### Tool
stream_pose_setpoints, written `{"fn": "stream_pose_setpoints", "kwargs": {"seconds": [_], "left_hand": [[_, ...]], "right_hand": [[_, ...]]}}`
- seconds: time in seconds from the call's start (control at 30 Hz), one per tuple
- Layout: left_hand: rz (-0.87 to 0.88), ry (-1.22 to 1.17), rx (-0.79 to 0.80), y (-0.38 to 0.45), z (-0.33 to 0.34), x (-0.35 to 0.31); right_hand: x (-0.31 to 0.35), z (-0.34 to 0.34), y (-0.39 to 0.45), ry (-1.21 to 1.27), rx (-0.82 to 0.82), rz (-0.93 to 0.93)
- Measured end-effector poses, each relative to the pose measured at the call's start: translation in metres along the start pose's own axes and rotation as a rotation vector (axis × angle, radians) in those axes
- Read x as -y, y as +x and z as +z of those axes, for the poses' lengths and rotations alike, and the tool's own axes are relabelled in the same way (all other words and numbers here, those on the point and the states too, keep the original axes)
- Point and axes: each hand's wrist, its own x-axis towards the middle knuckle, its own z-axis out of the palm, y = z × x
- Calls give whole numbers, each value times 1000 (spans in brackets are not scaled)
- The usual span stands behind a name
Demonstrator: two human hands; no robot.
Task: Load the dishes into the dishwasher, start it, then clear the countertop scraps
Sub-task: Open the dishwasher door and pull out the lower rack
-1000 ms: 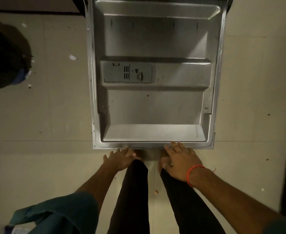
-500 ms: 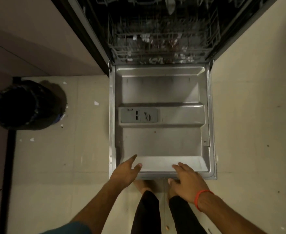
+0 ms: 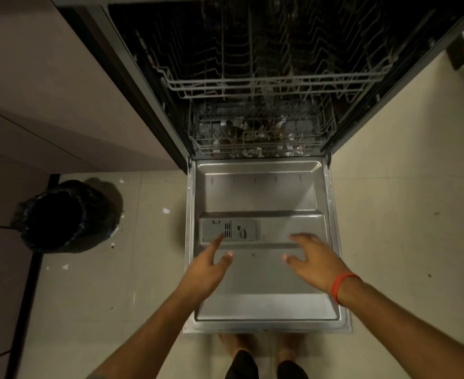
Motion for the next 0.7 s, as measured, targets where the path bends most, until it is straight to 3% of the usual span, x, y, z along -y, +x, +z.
{"fn": "stream_pose_setpoints", "kwargs": {"seconds": [0.23,0.4,0.7], "left_hand": [[224,156,-132,37,-79,-102],[398,455,-307,64,-116,-163],[463,829,-411,124,-147,-207]], "right_hand": [[45,-109,37,-185,-178,-122],[65,-167,54,-352,-296,-166],[85,-231,100,-605,-462,-231]]}}
